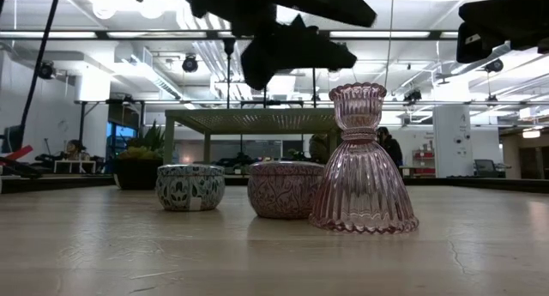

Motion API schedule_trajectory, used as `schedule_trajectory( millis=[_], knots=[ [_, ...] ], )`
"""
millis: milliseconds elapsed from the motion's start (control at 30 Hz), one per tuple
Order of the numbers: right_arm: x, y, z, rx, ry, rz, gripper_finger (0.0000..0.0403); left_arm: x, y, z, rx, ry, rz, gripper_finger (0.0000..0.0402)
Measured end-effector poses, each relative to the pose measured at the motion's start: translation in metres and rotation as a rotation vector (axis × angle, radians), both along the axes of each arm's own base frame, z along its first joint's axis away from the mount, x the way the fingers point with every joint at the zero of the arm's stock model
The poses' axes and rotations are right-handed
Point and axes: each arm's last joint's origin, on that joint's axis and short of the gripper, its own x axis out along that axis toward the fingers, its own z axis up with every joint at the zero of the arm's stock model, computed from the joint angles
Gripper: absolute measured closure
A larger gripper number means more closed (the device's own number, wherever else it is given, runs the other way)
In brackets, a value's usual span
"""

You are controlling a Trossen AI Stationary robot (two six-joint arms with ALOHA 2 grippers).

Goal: Pick & Place candle stick holders
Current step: Put the middle transparent pink candle holder on the shelf aligned with the black candle holder

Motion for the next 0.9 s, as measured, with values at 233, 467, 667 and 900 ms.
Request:
schedule_trajectory(
  millis=[233, 467, 667, 900],
  knots=[
    [0.000, 0.000, 0.000, 0.000, 0.001, 0.000, 0.0394, -0.010, -0.004, -0.001, -0.007, 0.097, -0.004, 0.0184],
    [0.000, 0.000, 0.000, 0.001, 0.002, 0.000, 0.0394, -0.021, -0.011, -0.009, -0.020, 0.215, 0.029, 0.0184],
    [0.000, 0.000, 0.000, 0.000, 0.002, 0.000, 0.0394, -0.018, -0.015, -0.014, -0.040, 0.199, 0.044, 0.0184],
    [0.000, 0.000, 0.000, 0.001, 0.003, 0.000, 0.0394, -0.010, -0.019, -0.025, -0.060, 0.164, 0.045, 0.0184]
  ],
)
